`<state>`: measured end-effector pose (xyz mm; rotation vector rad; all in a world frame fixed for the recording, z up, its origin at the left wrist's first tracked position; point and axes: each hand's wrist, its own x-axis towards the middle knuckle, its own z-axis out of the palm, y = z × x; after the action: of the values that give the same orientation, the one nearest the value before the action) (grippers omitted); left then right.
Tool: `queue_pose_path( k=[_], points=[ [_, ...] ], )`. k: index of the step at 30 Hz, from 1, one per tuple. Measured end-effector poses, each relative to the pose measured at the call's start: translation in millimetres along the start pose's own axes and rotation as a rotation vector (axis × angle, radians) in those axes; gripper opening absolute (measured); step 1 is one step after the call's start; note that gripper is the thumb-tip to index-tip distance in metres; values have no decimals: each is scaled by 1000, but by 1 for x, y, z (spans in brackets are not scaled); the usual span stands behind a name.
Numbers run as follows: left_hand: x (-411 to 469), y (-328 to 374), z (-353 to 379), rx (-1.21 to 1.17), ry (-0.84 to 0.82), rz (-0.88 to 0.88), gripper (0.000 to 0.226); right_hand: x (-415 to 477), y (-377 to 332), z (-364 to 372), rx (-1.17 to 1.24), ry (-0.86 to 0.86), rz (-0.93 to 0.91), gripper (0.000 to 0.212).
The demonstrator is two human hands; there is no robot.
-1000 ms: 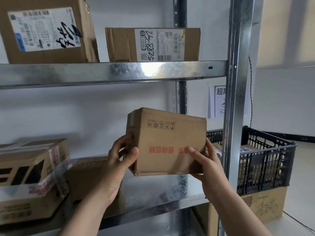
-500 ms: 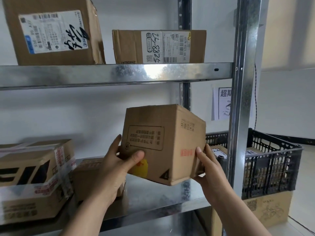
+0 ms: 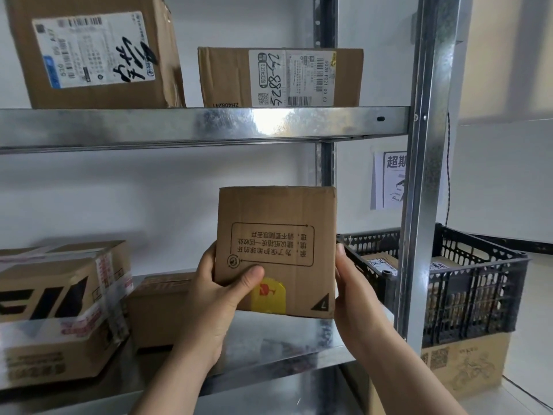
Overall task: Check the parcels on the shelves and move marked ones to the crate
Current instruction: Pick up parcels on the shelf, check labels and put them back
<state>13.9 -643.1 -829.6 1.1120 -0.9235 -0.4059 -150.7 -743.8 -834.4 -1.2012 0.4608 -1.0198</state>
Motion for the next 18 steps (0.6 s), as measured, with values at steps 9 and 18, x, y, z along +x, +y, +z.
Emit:
queue_pose_path(
  k=[9, 18],
  points=[
    [-7, -10, 15, 113, 20, 115, 72, -20, -3, 2, 23, -1, -51, 50],
    [-13, -11, 17, 107, -49, 110, 44, -15, 3, -12, 183, 167, -44, 47]
  ],
)
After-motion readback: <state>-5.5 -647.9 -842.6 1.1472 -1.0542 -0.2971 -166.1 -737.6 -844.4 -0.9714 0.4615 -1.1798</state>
